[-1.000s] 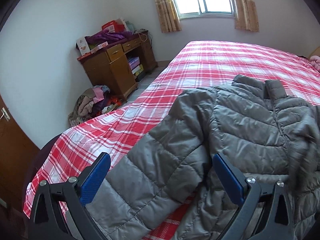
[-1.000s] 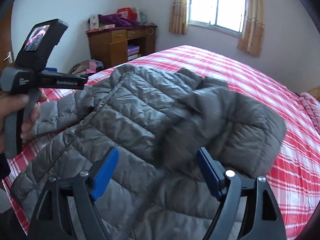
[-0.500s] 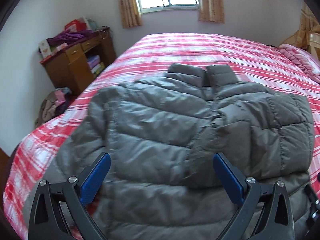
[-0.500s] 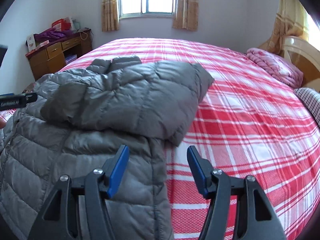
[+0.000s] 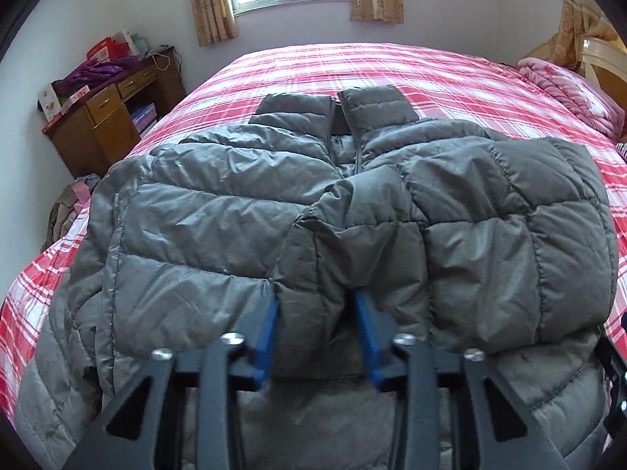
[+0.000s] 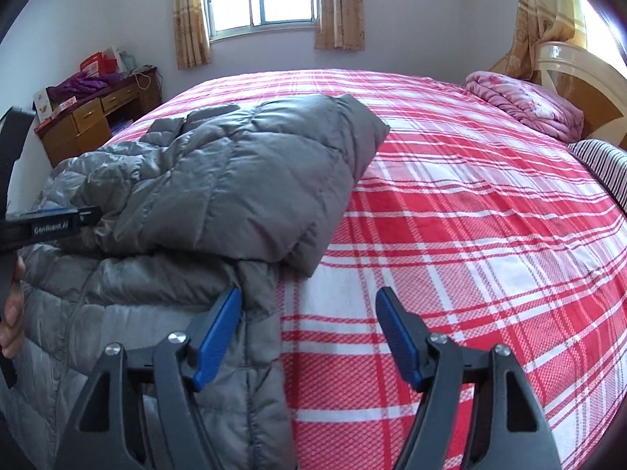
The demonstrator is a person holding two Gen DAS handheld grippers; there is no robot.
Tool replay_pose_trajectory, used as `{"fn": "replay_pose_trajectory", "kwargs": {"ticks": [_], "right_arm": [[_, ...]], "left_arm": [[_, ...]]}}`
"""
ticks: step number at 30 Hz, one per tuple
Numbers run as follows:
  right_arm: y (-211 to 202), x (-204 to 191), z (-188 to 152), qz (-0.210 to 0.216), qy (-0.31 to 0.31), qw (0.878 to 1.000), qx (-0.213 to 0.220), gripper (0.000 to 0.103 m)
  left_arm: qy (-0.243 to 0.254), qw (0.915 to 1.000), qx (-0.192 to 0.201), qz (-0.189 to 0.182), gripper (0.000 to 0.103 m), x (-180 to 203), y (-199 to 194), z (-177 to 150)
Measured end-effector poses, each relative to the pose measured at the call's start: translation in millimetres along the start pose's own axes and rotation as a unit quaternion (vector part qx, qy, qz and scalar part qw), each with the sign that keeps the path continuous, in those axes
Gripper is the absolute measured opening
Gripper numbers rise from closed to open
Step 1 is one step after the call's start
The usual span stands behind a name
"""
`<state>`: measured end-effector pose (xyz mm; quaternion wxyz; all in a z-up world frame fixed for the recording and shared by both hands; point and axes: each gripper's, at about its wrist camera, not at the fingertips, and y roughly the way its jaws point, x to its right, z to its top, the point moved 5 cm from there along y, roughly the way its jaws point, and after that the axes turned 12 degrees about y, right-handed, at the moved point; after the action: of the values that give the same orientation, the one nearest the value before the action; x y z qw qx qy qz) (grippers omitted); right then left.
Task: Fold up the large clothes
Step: 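Fold the held sleeve across the jacket body and open the right gripper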
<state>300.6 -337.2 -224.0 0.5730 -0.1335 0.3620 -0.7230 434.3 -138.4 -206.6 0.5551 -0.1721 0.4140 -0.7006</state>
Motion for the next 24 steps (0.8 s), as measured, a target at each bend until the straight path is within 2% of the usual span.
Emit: {"fn": "replay_pose_trajectory", "kwargs": {"ticks": [1,3,7,15,24], "right_arm": [[0.6,0.7,0.7,-0.001,0.000,1.000,0.000,0.074],[1.6,2.7,2.2,-0.007,0.001,1.000,0.002,0.074],[3.8,7.4,2.5,-0.011,0.009,1.000,-0.002,0.074],[9.4,19.2,1.6,-0.023,0.020,1.000,-0.007,0.074],[16.3,20.2,-4.4,-0.033,0.021,0.999,-0.021,0.074]], "left_arm": [[0.002,1.0000,0.002,-0.002,0.022,-0.2,0.1,0.2],[0.006,0.9999,0.007,-0.005,0.015,0.4,-3.0,-0.3],[0.006,0.9999,0.015,0.001,0.010,-4.5,-15.6,-2.8],[0.001,0.9988,0.046,0.018,0.008,-34.9,-54.9,-13.4],[0.019,0.9953,0.033,0.089,0.008,-74.4,-74.1,-58.2]]}}
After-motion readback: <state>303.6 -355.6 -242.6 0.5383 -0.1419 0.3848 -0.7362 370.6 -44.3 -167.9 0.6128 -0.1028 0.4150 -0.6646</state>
